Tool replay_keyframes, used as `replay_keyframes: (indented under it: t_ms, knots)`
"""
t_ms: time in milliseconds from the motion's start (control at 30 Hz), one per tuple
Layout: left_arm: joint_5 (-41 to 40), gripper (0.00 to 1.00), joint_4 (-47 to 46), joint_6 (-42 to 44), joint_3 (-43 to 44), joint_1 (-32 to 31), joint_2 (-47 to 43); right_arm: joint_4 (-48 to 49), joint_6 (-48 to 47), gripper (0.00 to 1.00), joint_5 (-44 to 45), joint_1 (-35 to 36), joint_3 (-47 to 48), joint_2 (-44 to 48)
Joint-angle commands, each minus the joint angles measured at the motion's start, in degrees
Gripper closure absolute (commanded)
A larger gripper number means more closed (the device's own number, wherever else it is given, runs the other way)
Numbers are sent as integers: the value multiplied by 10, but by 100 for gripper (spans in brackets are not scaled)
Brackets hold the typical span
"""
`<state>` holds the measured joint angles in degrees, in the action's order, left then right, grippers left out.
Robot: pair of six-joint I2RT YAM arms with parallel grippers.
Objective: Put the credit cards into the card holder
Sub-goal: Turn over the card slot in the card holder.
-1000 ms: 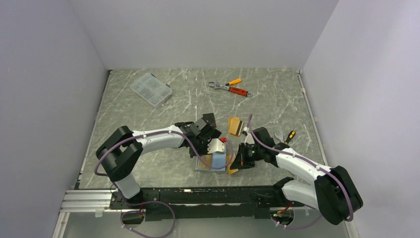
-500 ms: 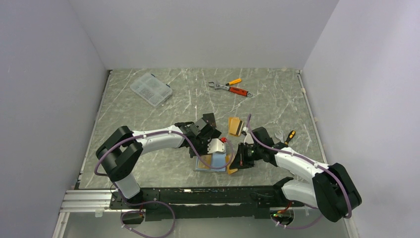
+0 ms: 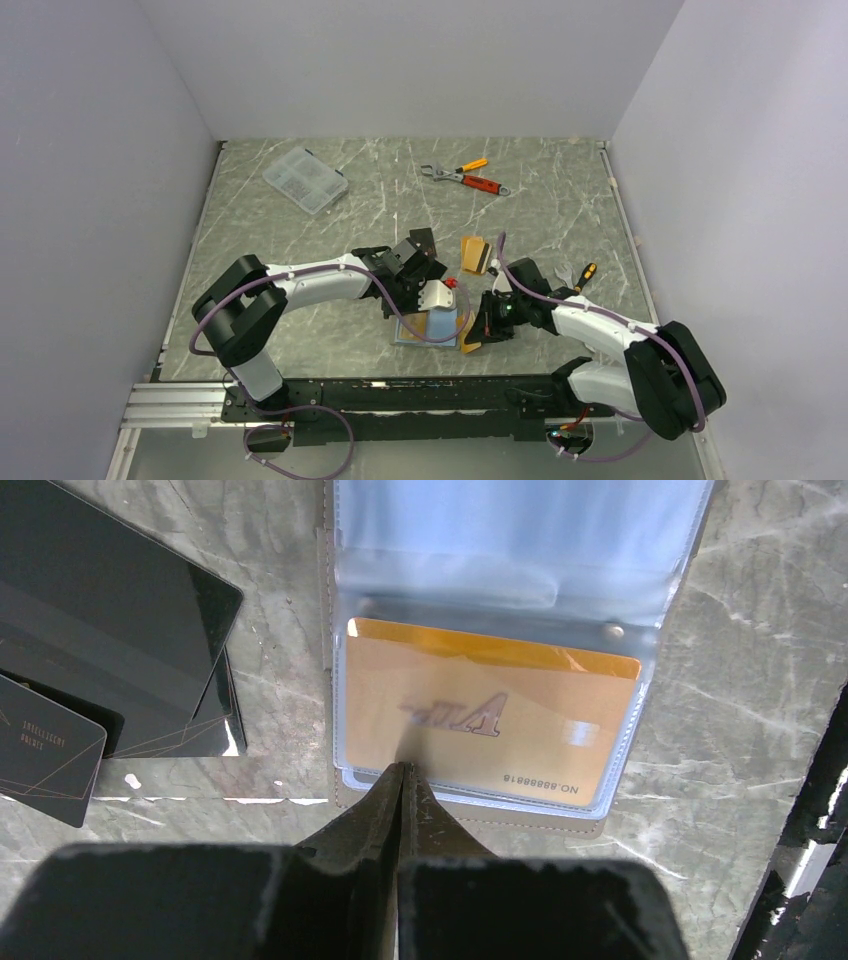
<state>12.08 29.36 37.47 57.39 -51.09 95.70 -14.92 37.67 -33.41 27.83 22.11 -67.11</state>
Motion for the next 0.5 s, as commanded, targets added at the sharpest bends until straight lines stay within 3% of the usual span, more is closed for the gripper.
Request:
replay_keyframes:
  t_ms: [0, 467]
  knots:
    - [-21, 94, 7, 11, -12, -2, -7, 20, 4, 100, 0, 2, -2, -12]
    - [-17, 95, 12, 12, -6, -1, -6, 32, 5, 100, 1, 11, -11, -54]
